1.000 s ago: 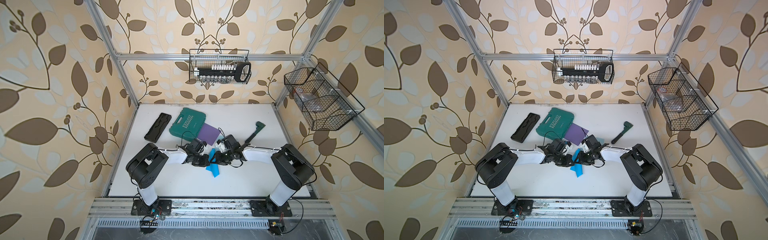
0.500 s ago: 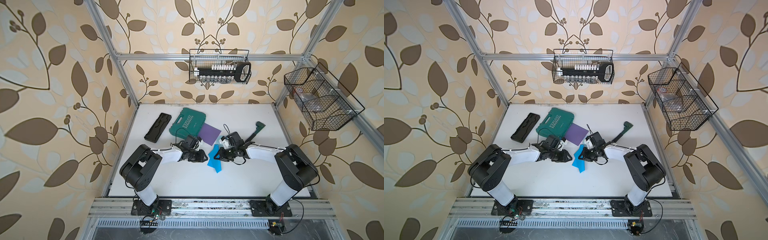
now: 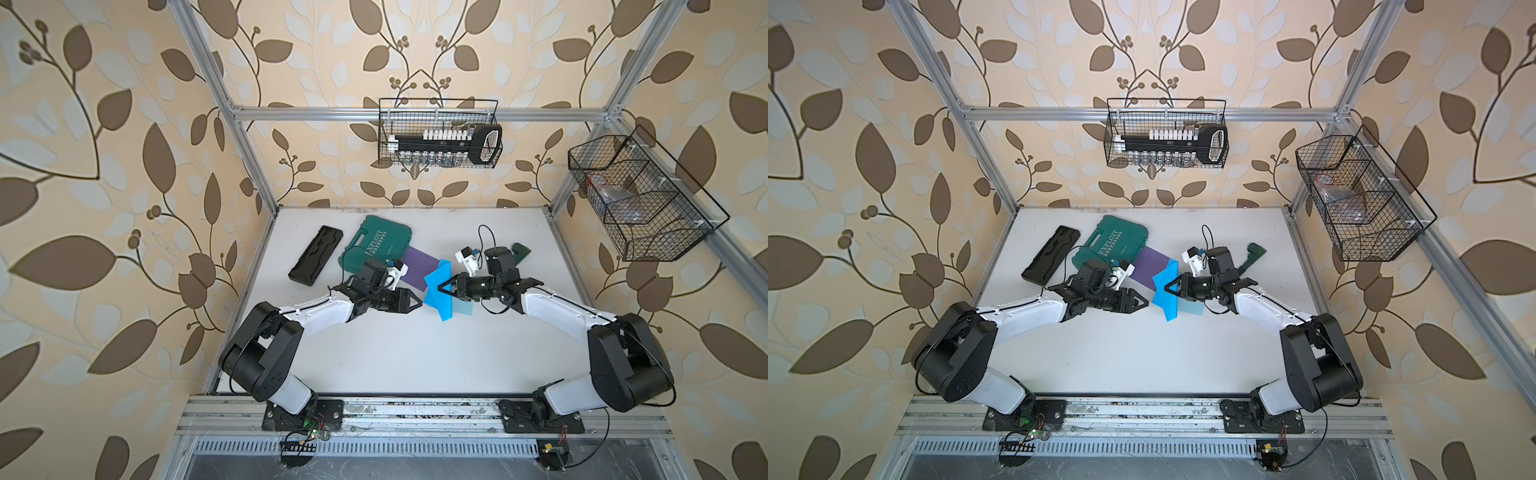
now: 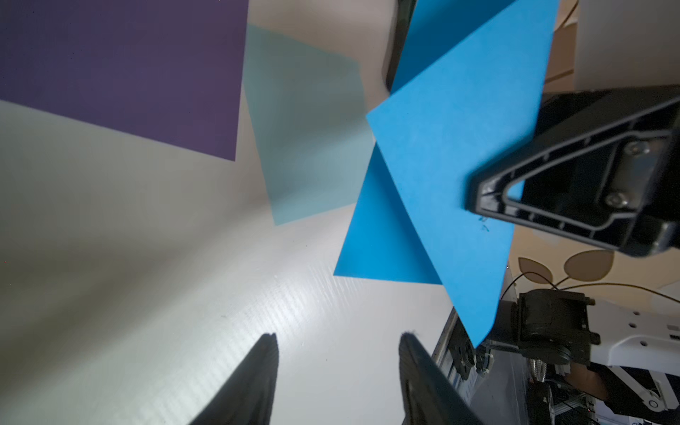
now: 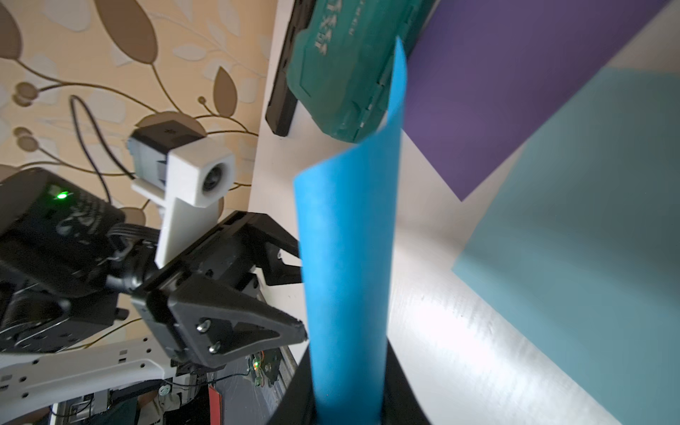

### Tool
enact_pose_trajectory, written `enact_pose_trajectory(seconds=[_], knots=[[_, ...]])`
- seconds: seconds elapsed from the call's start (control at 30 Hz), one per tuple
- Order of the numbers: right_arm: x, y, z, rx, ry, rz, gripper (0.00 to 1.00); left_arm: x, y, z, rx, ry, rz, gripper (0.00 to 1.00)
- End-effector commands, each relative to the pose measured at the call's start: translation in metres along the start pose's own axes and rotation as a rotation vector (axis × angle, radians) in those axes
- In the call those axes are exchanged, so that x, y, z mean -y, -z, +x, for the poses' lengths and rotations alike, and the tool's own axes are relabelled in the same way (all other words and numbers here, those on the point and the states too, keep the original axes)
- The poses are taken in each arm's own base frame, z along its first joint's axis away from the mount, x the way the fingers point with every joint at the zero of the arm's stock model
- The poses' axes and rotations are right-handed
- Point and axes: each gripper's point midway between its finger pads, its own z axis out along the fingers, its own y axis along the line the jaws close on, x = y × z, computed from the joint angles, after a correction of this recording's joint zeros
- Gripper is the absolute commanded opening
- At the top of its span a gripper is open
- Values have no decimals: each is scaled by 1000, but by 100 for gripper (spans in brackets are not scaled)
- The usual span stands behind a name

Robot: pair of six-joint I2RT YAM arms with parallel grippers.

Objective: Fold the square paper diagonally
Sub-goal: Pick up the paper from the center of the board.

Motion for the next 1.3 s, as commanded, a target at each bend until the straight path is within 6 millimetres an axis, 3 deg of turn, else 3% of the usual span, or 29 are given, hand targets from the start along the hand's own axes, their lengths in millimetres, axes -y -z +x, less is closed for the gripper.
enact_pose_trajectory(seconds=[0.0,0.3,0.47,0.77,1.03,1.27], knots=[[-29,11,-7,21,93,-112,23,28,10,-18,52,-81,91,55],[-57,23,-13,38,137,-222,23,57,23,-31,103,-112,203,54],[-56,30,-15,47,132,-228,23,76,38,-38,146,-141,269,54],[-65,36,-15,47,130,-283,22,71,29,-41,123,-102,302,37],[-69,39,-16,45,131,-301,22,69,27,-41,129,-108,296,38],[-69,39,-15,43,128,-316,22,77,33,-38,127,-133,338,16]])
